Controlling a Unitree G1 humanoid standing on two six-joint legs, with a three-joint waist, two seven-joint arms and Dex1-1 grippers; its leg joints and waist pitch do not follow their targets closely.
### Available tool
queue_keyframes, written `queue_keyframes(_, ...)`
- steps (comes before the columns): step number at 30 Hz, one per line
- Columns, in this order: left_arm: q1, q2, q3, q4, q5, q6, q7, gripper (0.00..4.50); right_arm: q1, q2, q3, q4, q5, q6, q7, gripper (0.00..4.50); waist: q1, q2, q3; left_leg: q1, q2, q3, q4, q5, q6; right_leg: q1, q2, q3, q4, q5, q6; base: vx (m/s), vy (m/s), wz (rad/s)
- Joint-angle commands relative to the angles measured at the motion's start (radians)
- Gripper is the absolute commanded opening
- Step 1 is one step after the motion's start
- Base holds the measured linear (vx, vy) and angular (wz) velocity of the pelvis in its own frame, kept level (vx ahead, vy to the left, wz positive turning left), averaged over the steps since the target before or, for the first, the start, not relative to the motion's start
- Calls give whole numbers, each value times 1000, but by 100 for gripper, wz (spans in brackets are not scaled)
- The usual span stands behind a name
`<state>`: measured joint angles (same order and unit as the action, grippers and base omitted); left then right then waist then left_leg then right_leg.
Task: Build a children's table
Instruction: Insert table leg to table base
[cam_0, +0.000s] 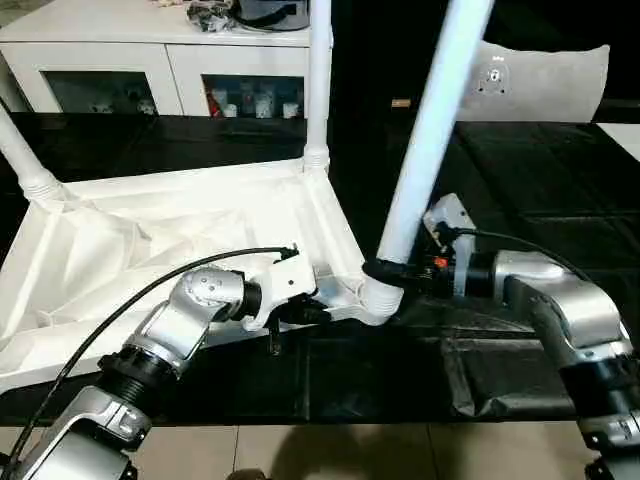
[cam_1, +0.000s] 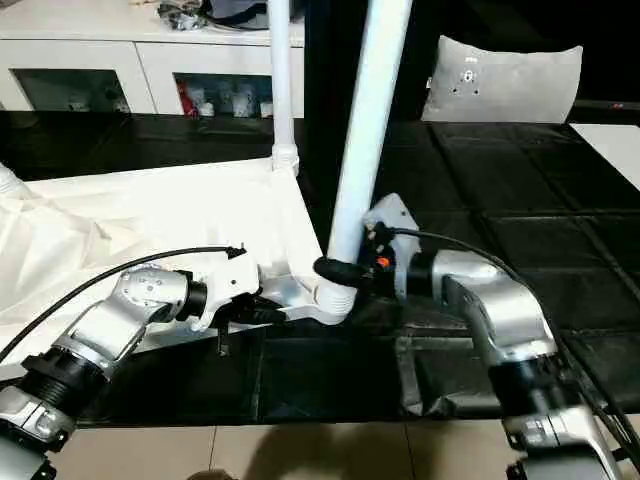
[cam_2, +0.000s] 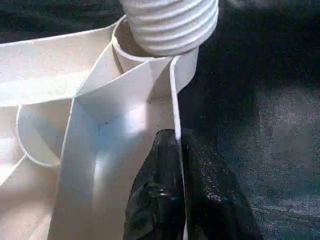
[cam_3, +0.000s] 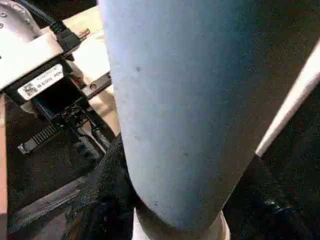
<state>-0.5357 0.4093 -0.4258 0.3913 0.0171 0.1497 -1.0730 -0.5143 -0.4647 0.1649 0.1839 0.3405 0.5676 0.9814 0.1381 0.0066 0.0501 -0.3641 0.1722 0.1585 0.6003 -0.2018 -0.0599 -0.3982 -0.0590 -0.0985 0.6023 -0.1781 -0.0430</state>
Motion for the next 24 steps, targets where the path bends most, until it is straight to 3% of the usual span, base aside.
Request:
queue_keyframes(1,4,8,-48,-12,31,-16,-60,0,-15,1,35,61,-37,-4,21,186,-2,-2,-70,6,64,-14,-64,-73,54,58,-103,64,-66,-201,-148,0,0,0)
queue_keyframes(7,-7,13,-51,8,40,-33,-63,0,-51,11,51,147,-61,-33,34,186,1,-4,-69,8,64,-14,-65,-87,45,59,-104,64,-65,-195,-157,0,0,0)
queue_keyframes(11,-8,13,-37,14,32,-33,-61,0,-53,22,43,170,-57,-41,36,186,-1,-4,-64,13,62,-13,-69,-138,29,60,-105,63,-77,-282,-137,0,0,0)
queue_keyframes(16,-9,3,-21,23,21,-25,-49,0,-8,36,-1,151,-11,-22,35,186,0,-1,-64,21,67,-16,-73,-160,18,59,-106,65,-78,-284,-140,0,0,0)
queue_keyframes(20,-14,-7,-9,37,17,-25,-37,0,45,64,-61,154,19,-38,-18,186,0,11,-64,22,67,-17,-75,-179,11,59,-105,65,-81,-265,-152,0,0,0)
queue_keyframes(21,-14,-9,-7,38,15,-24,-36,0,52,71,-70,156,21,-46,-28,186,-1,6,-65,20,65,-17,-75,-181,9,63,-105,64,-79,-265,-152,0,0,0)
queue_keyframes(22,-15,-17,4,42,8,-19,-27,0,77,92,-103,157,33,-62,-63,186,1,17,-64,20,64,-19,-75,-187,8,62,-106,63,-80,-276,-151,0,0,0)
queue_keyframes(23,-15,-19,8,42,5,-17,-24,0,87,100,-114,154,36,-70,-72,186,-1,12,-60,24,63,-16,-76,-212,7,58,-106,62,-89,-325,-141,0,0,0)
queue_keyframes(24,-17,-25,13,45,2,-13,-14,0,104,110,-131,145,42,-84,-87,186,-1,17,-61,25,61,-17,-77,-225,4,59,-108,62,-95,-366,-128,0,0,0)
